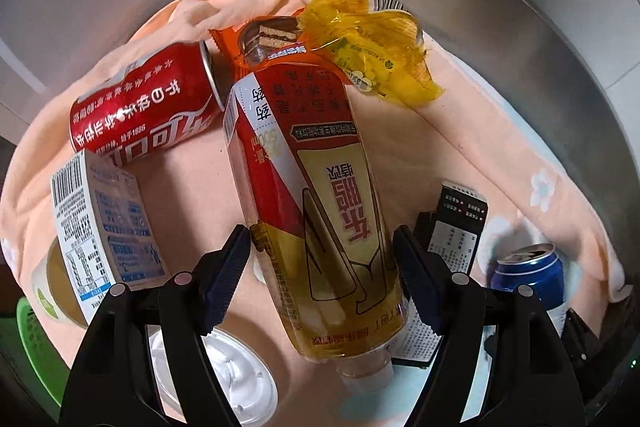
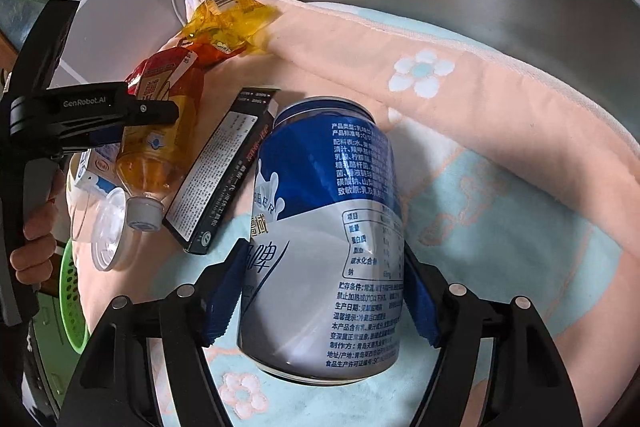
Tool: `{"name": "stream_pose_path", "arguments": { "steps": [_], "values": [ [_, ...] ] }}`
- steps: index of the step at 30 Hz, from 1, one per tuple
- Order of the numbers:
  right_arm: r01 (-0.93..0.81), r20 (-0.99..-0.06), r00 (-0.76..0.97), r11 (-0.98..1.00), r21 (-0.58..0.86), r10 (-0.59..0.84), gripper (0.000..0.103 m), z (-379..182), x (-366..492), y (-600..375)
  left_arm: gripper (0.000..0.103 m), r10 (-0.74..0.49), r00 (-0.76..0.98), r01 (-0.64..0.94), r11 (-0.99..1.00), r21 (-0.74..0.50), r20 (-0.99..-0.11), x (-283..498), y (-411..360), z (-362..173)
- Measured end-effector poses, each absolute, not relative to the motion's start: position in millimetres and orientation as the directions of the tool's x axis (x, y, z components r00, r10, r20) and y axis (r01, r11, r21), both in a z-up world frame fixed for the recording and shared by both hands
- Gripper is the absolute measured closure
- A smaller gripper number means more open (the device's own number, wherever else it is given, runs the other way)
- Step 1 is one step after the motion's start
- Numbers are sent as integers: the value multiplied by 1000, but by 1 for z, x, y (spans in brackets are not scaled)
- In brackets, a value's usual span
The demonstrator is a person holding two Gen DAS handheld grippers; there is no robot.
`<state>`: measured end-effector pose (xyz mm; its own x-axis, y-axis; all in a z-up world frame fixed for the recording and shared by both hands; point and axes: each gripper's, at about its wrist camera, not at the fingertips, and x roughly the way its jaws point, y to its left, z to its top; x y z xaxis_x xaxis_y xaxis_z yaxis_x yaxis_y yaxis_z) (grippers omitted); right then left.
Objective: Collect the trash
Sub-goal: 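Grasp the red-and-gold drink bottle with the left gripper while the right gripper holds the can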
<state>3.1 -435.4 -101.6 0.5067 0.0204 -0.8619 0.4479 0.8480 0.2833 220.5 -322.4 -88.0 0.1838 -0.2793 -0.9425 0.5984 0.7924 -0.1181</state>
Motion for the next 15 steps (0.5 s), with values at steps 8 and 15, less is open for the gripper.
{"name": "stream_pose_path", "arguments": {
  "steps": [8,15],
  "values": [
    [465,-826,562,813,351,35,34,-92,-13,-435,32,-285,202,619,778,-104,-937,212,-319,-85],
    [465,-799,597,781,417,71,34,-88,-22,-437,33,-299,198,620,776,-117,-933,198,-298,-77]
  ]
}}
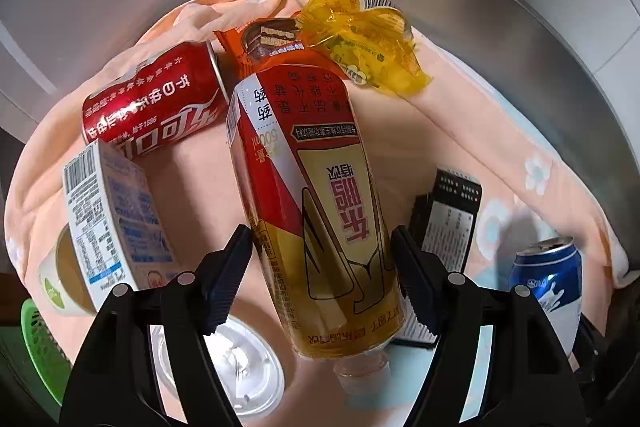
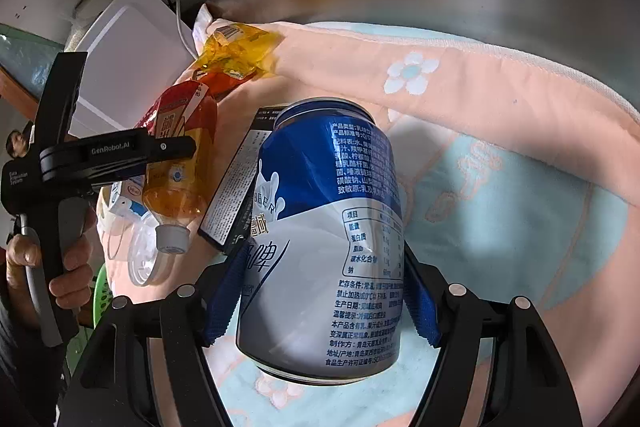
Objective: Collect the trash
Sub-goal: 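Grasp the red-and-gold drink bottle with the left gripper while the right gripper holds the can, then lift the bottle and can and carry both toward the green basket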
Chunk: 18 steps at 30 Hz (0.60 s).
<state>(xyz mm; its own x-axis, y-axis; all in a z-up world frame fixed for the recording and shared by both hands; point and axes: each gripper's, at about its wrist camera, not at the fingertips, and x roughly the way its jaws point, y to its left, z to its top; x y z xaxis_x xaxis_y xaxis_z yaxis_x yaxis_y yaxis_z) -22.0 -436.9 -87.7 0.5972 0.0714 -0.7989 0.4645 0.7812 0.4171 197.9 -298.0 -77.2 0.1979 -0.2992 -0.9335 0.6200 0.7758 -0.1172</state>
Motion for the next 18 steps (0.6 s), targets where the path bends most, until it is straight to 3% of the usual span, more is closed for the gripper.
{"name": "stream_pose_path", "arguments": {
  "steps": [18],
  "values": [
    [460,-793,605,779,426,76,34,-88,-26,-433,33,-324,239,643,759,-100,-915,175,-286,-46]
  ]
}}
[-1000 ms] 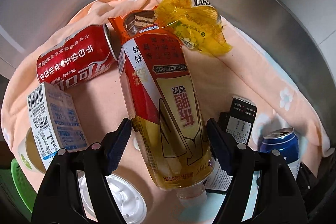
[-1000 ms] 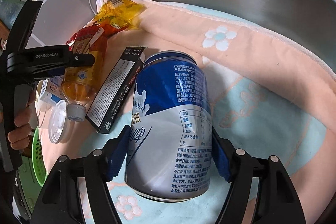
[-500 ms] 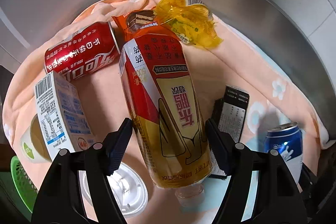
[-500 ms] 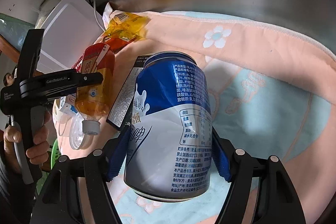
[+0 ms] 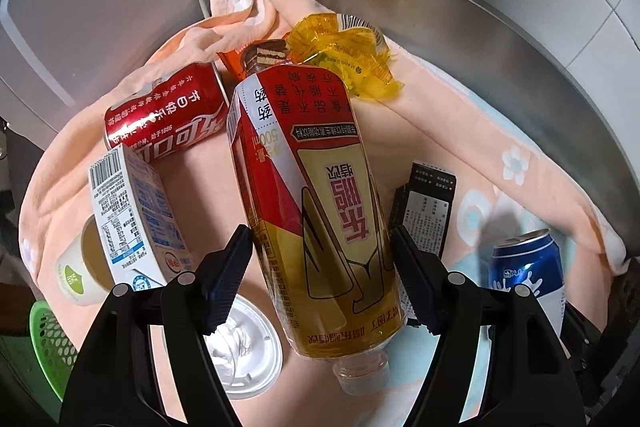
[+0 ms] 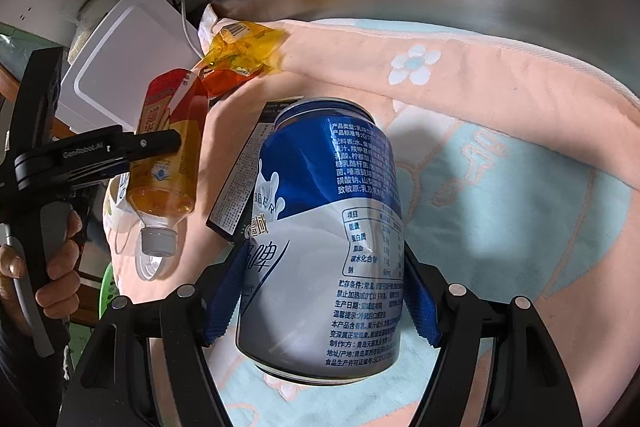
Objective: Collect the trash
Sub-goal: 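Lift the bottle and can and carry both toward the green basket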
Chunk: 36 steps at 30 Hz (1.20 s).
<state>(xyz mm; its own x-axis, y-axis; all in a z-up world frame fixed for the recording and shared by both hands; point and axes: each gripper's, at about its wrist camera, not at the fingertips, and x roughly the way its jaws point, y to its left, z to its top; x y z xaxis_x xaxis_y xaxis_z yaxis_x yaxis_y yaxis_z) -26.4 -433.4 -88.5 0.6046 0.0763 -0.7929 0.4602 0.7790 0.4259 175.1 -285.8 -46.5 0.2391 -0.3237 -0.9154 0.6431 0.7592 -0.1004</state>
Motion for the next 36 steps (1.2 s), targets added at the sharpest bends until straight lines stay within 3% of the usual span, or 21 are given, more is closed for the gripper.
{"name": "stream_pose_path", "arguments": {
  "steps": [26,36],
  "values": [
    [371,-756,649,832,414,86,34,-53,-22,-405,33,-382,264,638,758,-136,-886,153,-258,-18],
    [273,-731,669,872,407,131,34,-31,-11,-370,33,-403,308,601,785,-153,-862,142,-215,2]
  ]
}}
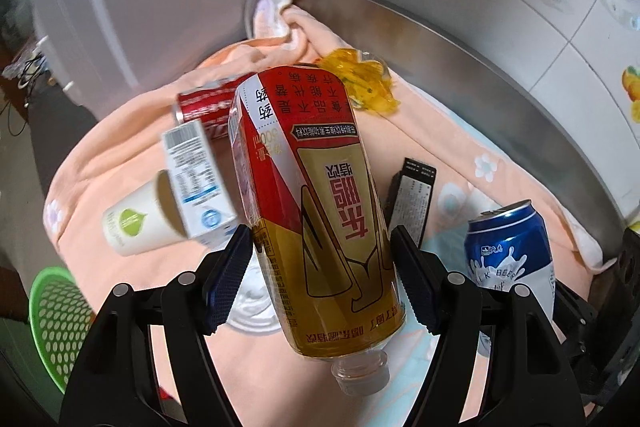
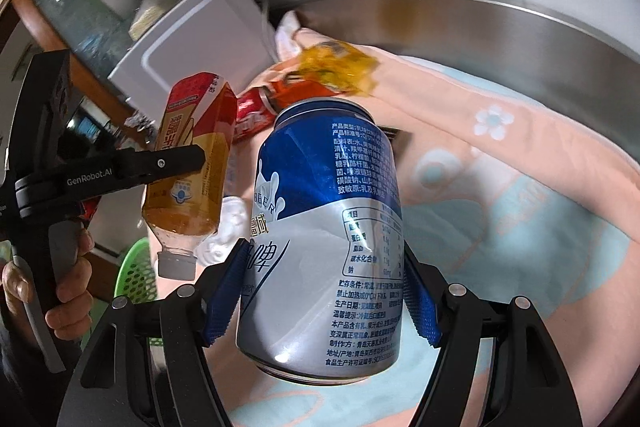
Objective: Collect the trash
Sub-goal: 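Lift the bottle and can and carry both toward the green basket, then open the left gripper over the basket while the right gripper releases the can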
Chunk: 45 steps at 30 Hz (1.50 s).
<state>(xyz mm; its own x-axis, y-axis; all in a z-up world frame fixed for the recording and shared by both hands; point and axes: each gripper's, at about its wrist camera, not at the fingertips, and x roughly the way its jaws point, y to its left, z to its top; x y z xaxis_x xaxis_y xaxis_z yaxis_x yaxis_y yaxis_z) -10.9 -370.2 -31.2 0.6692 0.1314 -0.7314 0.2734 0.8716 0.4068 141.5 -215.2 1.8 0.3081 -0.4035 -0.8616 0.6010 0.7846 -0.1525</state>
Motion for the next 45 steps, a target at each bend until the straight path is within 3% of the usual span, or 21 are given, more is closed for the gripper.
{"name": "stream_pose_path", "arguments": {
  "steps": [14,25,34,45],
  "values": [
    [31,-690,665,912,409,286,34,1,32,-279,33,-371,427,456,876,-158,-825,148,-115,27],
    [-158,-691,581,893,422,430,34,0,71,-188,33,-249,520,249,959,-134,-817,157,-6,25],
    [-271,-723,478,867,417,498,34,-23,107,-111,33,-42,491,-43,996,-73,-870,187,118,-21],
    [-313,-775,362,850,423,519,34,-71,150,-34,34,58,389,-198,980,-22,-919,211,190,-74]
  ]
}}
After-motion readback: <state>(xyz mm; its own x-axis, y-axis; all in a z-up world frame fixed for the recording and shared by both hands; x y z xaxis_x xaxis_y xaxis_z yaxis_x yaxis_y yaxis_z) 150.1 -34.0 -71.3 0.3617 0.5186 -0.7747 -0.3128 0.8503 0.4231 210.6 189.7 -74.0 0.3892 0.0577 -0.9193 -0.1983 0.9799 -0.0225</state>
